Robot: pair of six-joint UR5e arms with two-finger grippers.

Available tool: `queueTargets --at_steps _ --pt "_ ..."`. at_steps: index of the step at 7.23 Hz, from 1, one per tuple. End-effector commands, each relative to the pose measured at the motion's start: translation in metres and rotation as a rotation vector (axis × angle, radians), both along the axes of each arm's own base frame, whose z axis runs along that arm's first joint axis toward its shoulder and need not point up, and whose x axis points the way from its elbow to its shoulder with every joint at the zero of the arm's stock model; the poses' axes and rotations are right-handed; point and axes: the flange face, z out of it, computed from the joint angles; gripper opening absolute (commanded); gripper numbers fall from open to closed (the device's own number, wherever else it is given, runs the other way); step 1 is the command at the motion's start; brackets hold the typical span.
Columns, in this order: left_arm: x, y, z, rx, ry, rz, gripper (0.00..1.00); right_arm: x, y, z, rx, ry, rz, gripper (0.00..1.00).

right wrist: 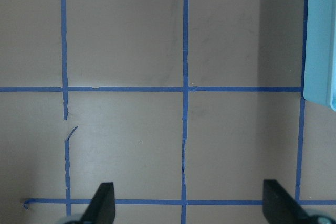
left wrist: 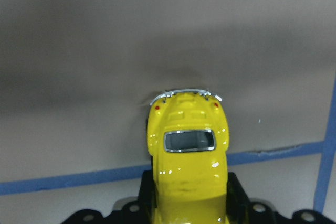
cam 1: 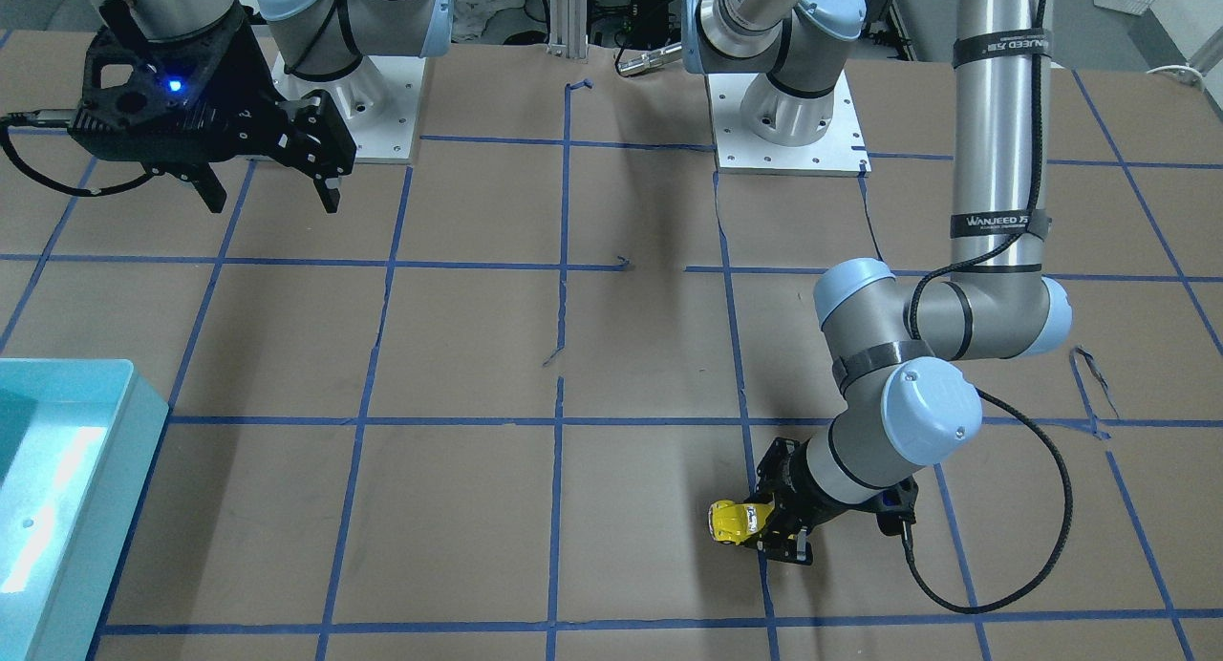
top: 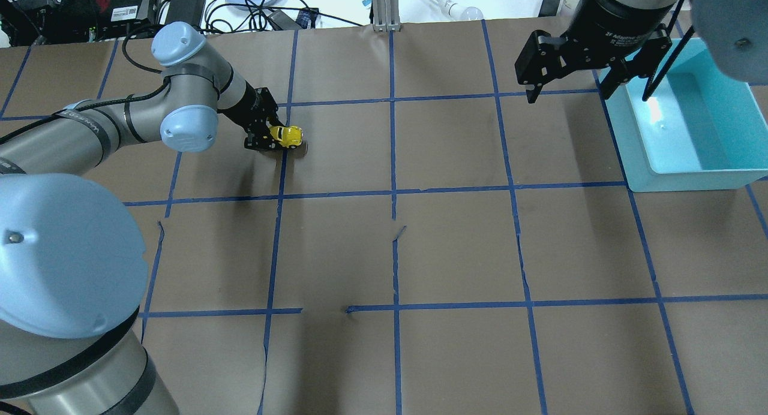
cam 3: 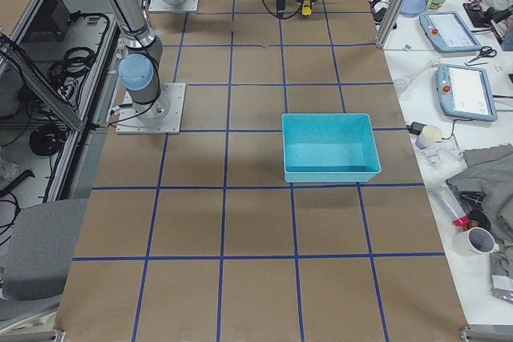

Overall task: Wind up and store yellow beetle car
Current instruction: 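Drag the held car along the table toward the robot's base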

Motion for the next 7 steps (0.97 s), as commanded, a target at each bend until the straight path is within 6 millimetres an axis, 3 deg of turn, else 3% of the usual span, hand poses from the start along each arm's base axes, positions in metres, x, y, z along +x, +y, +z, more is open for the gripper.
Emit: queueTargets --at_steps 1,3,5,7 --pt "0.021 -0.001 -0.002 0.002 -0.004 -0.016 0.00 0.000 0.000 0.000 0.000 0.000 -0.001 1.00" --pt "0.054 -0.002 0.001 0.001 -0.008 0.004 0.00 0.000 0.000 0.000 -0.002 -0.002 -0.002 1.00" --pt "0.072 0.000 -0.002 -0.001 -0.011 -0.027 0.00 0.000 0.000 0.000 -0.002 -0.002 -0.001 1.00" --pt "0.114 0.001 -0.002 -0.011 -0.013 -0.018 0.00 0.000 0.000 0.000 0.000 0.000 0.000 1.00"
